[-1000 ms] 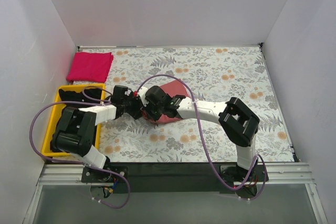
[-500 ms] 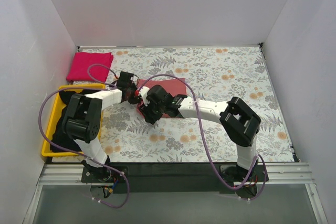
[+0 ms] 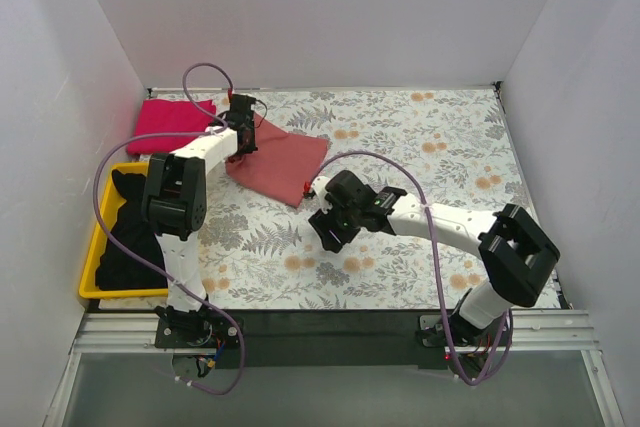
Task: Fold and stack the t-shirts
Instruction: Neatly place the folded tshirt to the corner
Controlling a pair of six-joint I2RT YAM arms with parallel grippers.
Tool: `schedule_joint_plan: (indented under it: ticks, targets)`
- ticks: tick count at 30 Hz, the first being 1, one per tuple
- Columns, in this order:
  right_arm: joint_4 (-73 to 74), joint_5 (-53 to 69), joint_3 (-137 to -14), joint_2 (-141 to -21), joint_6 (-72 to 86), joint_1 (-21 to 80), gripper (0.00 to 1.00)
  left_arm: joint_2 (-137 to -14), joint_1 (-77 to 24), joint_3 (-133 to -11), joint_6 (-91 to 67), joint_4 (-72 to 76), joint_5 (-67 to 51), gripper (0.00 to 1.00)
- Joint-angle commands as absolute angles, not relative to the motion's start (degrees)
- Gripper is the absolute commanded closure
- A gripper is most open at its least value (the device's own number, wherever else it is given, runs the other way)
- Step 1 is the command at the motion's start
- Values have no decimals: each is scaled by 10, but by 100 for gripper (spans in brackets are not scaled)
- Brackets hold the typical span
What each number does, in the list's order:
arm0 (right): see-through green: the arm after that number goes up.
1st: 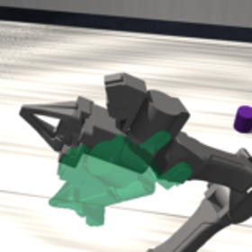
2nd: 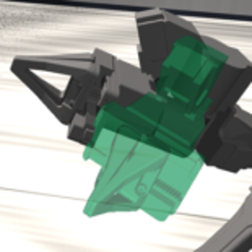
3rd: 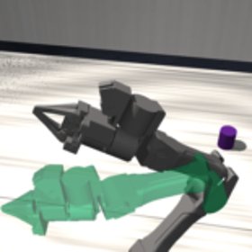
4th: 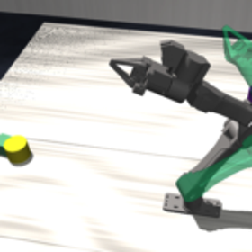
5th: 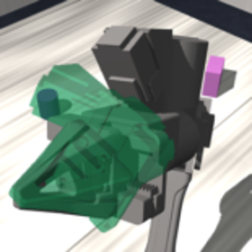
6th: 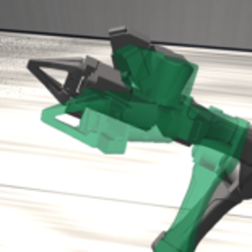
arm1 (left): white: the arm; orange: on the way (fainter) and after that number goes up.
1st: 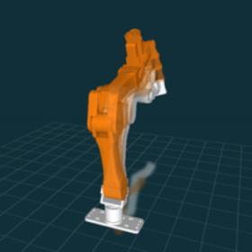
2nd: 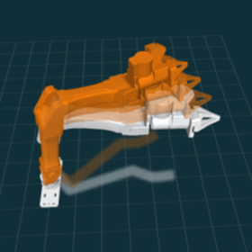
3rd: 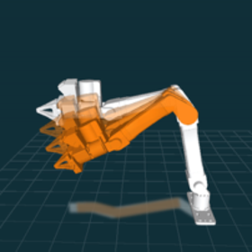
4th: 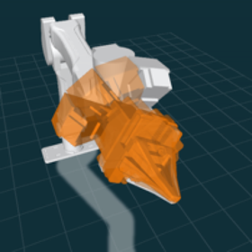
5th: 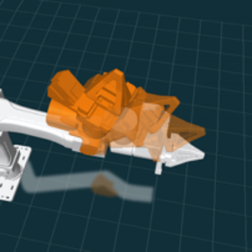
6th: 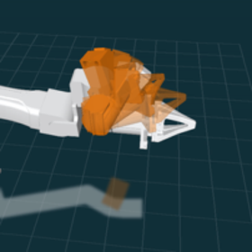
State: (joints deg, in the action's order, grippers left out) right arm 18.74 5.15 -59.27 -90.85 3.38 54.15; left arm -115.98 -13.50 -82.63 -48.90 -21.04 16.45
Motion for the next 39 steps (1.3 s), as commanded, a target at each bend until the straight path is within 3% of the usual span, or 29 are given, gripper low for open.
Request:
schedule_joint_plan:
  ticks: [1,5,8,12,28,39]
  targets:
    - [221,68,-561,-878,46,521,34,-1171,-103,-895,-400,-225,249,100]
    - [233,79,-534,-856,64,483,31,-1194,-82,-946,-374,-223,273,100]
    - [248,90,-519,-845,70,441,20,-1203,-68,-969,-356,-206,281,100]
    - [269,109,-506,-849,76,404,16,-1206,-59,-979,-316,-175,303,100]
    - [299,112,-519,-850,92,345,14,-1251,-19,-1102,-257,-149,319,100]
    - [306,116,-543,-864,87,338,16,-1230,-1,-1100,-239,-166,309,100]
